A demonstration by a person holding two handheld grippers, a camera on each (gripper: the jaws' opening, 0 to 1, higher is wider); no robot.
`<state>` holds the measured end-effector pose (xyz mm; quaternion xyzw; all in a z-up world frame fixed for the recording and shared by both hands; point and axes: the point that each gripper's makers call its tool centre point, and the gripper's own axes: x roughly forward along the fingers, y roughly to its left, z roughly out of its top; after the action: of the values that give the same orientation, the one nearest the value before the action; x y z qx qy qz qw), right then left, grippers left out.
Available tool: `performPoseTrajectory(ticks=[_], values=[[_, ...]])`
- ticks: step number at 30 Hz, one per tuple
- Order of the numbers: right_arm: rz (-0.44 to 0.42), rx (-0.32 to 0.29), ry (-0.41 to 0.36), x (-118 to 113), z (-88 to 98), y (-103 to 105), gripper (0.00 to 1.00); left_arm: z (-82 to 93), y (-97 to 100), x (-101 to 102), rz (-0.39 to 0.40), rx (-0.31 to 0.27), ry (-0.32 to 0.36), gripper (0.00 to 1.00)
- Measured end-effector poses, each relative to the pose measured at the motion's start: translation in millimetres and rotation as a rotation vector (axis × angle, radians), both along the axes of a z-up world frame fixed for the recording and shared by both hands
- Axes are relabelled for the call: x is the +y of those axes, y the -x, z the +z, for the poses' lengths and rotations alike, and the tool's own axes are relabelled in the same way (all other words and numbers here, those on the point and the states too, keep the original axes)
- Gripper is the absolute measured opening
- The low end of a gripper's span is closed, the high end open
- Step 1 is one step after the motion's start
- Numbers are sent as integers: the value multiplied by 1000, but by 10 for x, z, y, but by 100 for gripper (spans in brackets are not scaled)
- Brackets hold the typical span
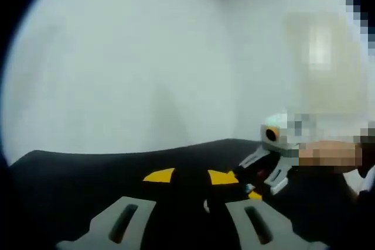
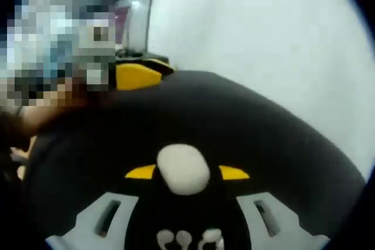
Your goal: Pick up three earphones and place each one into its charging case using tactile feedback, ensure that each earphone is properly inserted and securely positioned inside the case.
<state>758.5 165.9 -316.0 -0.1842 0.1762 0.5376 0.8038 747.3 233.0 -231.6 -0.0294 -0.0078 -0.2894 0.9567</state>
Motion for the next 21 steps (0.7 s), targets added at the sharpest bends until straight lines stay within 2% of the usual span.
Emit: performPoseTrajectory(ticks=[9, 13, 16, 18, 21], values=[[12, 76, 19, 63, -79, -27, 39, 35, 16, -37, -1, -9, 0, 17], [14, 60, 28, 84, -101, 4, 38, 33, 16, -32, 1, -8, -2, 17], [66, -100, 69, 107, -36, 40, 38, 38, 6, -12, 2, -7, -1, 17], [100, -163, 98, 120, -35, 167, 38, 40, 7, -1, 3, -7, 1, 17], [138, -314, 180, 140, 28, 232, 38, 36, 15, -20, -4, -6, -8, 17]])
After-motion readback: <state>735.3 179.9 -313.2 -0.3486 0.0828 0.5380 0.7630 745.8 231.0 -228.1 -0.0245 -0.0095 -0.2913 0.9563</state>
